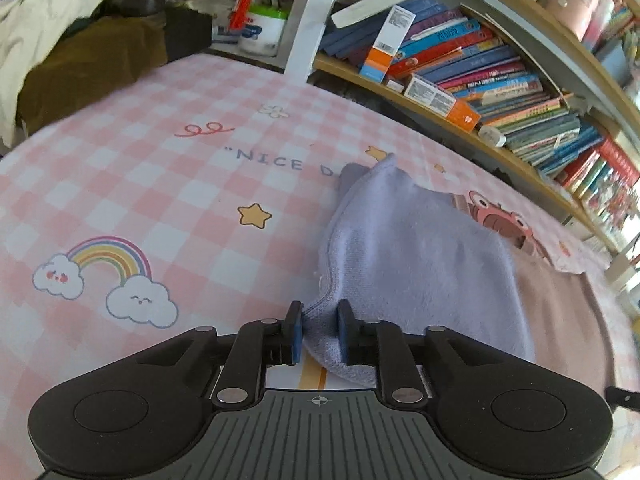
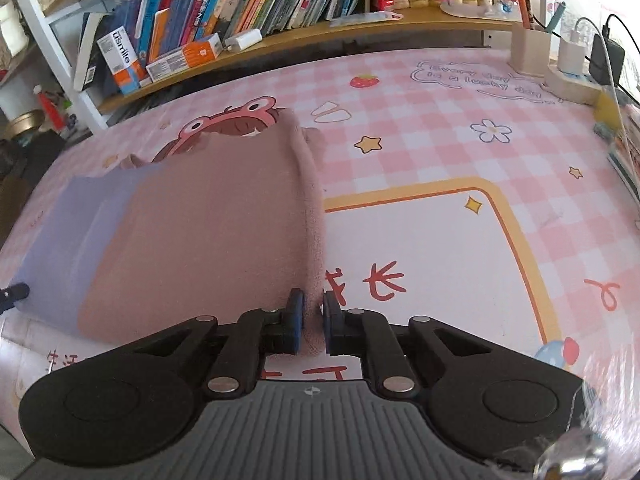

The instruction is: Fold clothes

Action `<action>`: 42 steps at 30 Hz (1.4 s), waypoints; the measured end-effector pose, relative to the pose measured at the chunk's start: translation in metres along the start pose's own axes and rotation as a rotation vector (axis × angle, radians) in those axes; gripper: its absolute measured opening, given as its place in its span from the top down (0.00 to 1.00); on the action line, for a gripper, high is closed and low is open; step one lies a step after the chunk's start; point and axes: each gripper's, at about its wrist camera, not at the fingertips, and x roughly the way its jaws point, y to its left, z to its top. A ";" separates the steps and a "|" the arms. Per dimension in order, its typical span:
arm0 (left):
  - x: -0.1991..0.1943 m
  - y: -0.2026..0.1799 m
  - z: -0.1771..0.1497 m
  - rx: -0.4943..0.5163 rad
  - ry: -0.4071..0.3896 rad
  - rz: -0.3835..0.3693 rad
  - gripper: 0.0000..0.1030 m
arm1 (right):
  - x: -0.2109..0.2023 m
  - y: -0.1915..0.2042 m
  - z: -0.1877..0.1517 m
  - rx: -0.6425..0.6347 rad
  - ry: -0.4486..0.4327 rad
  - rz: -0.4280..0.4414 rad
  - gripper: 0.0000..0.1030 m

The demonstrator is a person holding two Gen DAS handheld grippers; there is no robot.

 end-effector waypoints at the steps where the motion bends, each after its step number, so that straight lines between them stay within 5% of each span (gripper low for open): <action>1: -0.002 -0.001 0.000 0.005 -0.002 0.004 0.80 | -0.001 -0.001 0.000 0.000 0.000 0.001 0.89; 4: -0.012 -0.007 -0.001 0.025 -0.020 0.019 0.76 | -0.008 0.002 -0.002 -0.018 -0.022 -0.012 0.85; 7: -0.025 -0.011 -0.004 0.035 -0.038 0.025 0.62 | -0.019 0.007 -0.005 -0.036 -0.045 -0.030 0.67; 13: -0.050 -0.019 -0.015 0.022 -0.060 0.010 0.56 | -0.044 0.019 -0.019 -0.108 -0.075 -0.050 0.61; 19: -0.065 -0.020 -0.028 -0.015 -0.055 -0.010 0.46 | -0.058 0.036 -0.040 -0.205 -0.093 -0.099 0.36; 25: -0.064 -0.012 -0.039 -0.099 -0.008 -0.021 0.42 | -0.057 0.050 -0.058 -0.302 -0.076 -0.122 0.32; 34: -0.038 0.005 -0.040 -0.269 0.045 -0.086 0.42 | -0.052 0.039 -0.046 -0.169 -0.062 -0.090 0.28; 39: -0.016 0.012 -0.031 -0.352 0.075 -0.115 0.42 | -0.039 0.031 -0.028 -0.093 -0.057 -0.104 0.32; 42: -0.005 0.014 -0.022 -0.364 0.078 -0.126 0.42 | -0.031 0.026 -0.020 -0.048 -0.040 -0.111 0.45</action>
